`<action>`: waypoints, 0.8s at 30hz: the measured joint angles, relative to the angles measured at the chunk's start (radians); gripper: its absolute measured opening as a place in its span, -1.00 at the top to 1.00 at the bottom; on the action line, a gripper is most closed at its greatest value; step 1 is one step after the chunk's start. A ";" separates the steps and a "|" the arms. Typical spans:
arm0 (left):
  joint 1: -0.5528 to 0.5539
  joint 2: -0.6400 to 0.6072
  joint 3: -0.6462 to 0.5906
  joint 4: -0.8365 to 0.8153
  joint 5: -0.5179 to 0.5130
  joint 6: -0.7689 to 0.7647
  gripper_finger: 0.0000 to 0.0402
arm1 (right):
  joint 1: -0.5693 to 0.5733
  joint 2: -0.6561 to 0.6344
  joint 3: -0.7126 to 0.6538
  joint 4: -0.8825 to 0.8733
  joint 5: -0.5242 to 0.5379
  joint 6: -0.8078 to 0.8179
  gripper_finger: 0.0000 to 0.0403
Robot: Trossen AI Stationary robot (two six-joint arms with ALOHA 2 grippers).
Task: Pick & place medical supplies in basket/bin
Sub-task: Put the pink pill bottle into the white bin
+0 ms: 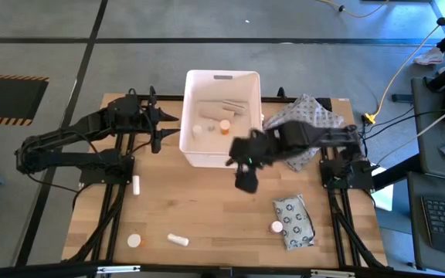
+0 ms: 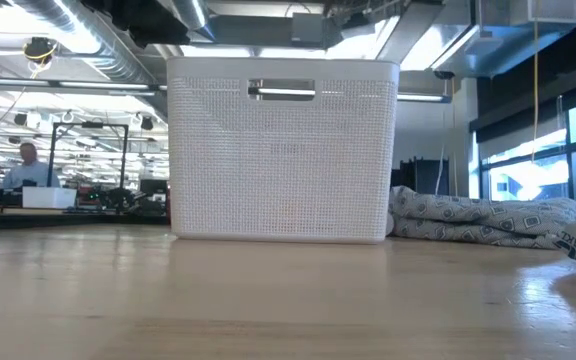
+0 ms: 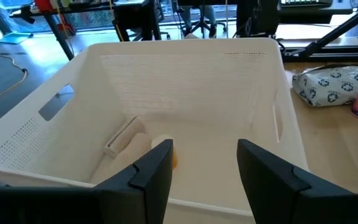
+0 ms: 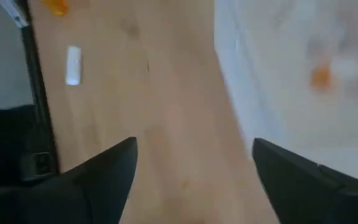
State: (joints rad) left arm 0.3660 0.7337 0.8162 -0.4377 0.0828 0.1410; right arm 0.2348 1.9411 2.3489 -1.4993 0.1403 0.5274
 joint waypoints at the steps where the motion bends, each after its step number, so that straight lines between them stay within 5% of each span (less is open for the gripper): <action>1: 0.000 -0.001 0.000 -0.001 0.000 0.000 0.15 | 0.028 0.001 0.000 -0.035 0.000 0.074 -0.57; 15: 0.000 -0.002 0.000 -0.006 0.001 -0.024 0.15 | 0.379 0.009 -0.337 -0.039 -0.004 1.114 -0.57; 24: 0.000 -0.002 0.000 -0.007 0.001 -0.041 0.15 | 0.425 0.012 -0.574 0.134 -0.062 1.256 -0.57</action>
State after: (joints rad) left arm 0.3664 0.7319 0.8162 -0.4452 0.0837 0.1004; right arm 0.6593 1.9529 1.7753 -1.3658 0.0778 1.7833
